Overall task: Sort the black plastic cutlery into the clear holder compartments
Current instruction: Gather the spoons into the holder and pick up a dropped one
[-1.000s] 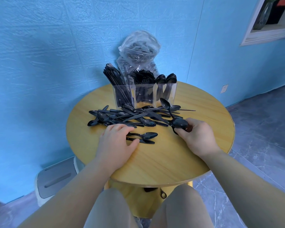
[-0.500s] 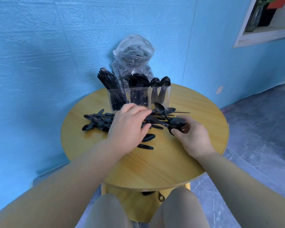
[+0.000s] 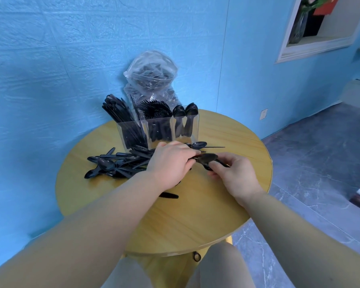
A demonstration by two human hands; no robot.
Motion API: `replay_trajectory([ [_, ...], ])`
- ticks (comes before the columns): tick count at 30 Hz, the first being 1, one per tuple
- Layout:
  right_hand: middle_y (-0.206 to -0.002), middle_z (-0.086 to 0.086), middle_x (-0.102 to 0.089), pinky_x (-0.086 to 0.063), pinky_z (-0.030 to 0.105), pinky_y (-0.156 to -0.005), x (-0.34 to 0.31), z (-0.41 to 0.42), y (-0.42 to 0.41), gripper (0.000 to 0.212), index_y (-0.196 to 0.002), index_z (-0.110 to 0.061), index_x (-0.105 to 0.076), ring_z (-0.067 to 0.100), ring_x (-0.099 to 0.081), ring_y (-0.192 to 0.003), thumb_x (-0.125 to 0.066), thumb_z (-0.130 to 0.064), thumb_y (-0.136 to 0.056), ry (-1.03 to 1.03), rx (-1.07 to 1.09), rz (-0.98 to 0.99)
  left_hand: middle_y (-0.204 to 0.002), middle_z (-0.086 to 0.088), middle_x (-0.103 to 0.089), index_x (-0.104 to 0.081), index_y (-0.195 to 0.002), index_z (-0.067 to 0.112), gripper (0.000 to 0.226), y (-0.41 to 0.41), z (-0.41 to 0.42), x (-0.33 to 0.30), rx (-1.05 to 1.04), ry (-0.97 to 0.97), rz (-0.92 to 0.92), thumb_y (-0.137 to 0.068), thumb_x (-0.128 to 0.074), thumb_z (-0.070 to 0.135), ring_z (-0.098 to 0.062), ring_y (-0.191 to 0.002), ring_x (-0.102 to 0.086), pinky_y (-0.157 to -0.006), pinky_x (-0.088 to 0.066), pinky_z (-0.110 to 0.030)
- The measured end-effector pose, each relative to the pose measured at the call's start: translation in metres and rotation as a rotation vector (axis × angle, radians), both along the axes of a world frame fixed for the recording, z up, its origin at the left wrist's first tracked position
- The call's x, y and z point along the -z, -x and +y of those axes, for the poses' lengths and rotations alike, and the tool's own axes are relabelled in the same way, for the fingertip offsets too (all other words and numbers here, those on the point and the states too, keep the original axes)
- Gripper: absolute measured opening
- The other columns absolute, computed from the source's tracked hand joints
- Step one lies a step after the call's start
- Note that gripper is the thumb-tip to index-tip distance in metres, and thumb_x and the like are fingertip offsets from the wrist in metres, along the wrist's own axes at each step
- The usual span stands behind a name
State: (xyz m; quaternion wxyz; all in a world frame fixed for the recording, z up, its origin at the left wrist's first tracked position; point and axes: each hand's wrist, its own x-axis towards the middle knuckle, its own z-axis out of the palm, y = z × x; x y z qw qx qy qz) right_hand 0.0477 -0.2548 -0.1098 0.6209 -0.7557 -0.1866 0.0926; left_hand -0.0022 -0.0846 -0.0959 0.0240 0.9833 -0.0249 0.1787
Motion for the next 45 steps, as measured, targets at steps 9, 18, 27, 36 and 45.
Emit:
replay_trajectory([
  [9,-0.077,0.006,-0.069,-0.057,0.023,-0.067,-0.013,0.0,-0.009,0.013,-0.086,-0.014,-0.068,0.011,-0.066,-0.062,-0.061,-0.005,-0.09,-0.127,0.054,0.037,-0.094,0.002,-0.066,-0.07,-0.112,0.022,0.023,0.005,0.006,-0.034,0.06,0.068,-0.274,-0.093,-0.058,0.024,-0.021,-0.075,-0.062,-0.076,-0.047,-0.034],
  [18,-0.076,-0.001,-0.066,-0.052,0.013,-0.06,-0.019,0.014,-0.006,0.014,-0.101,-0.017,-0.066,-0.001,-0.059,-0.052,-0.059,-0.009,-0.092,-0.092,0.064,0.029,-0.096,0.006,-0.051,-0.056,-0.132,0.024,0.035,0.046,0.037,-0.03,-0.128,0.147,-0.189,-0.099,-0.044,0.024,-0.015,-0.077,-0.05,-0.065,-0.045,-0.028],
  [27,-0.079,0.004,-0.067,-0.054,0.02,-0.061,-0.032,0.028,0.006,0.003,-0.087,-0.013,-0.062,0.008,-0.062,-0.059,-0.062,-0.01,-0.089,-0.047,0.018,-0.048,-0.12,0.005,-0.061,-0.071,-0.111,0.016,0.023,0.064,0.039,-0.029,-0.09,0.145,-0.131,-0.095,-0.055,0.023,-0.015,-0.102,-0.058,-0.086,-0.047,-0.028],
  [36,-0.065,-0.001,-0.063,-0.05,0.014,-0.055,-0.04,0.039,0.015,0.016,-0.077,-0.017,-0.065,0.002,-0.055,-0.051,-0.063,-0.005,-0.088,-0.105,-0.064,-0.081,-0.128,0.008,-0.06,-0.066,-0.12,0.023,0.029,0.074,0.044,-0.031,-0.031,0.19,-0.066,-0.099,-0.047,0.024,-0.013,-0.116,-0.055,-0.096,-0.045,-0.032],
  [45,-0.076,0.004,-0.068,-0.053,0.016,-0.059,-0.035,0.048,0.016,0.008,-0.091,-0.01,-0.071,0.006,-0.061,-0.055,-0.064,-0.009,-0.089,-0.129,-0.053,-0.05,-0.108,0.011,-0.059,-0.06,-0.126,0.029,0.031,0.074,0.044,-0.021,-0.088,0.297,-0.076,-0.097,-0.05,0.024,-0.008,-0.082,-0.054,-0.069,-0.036,-0.01],
])
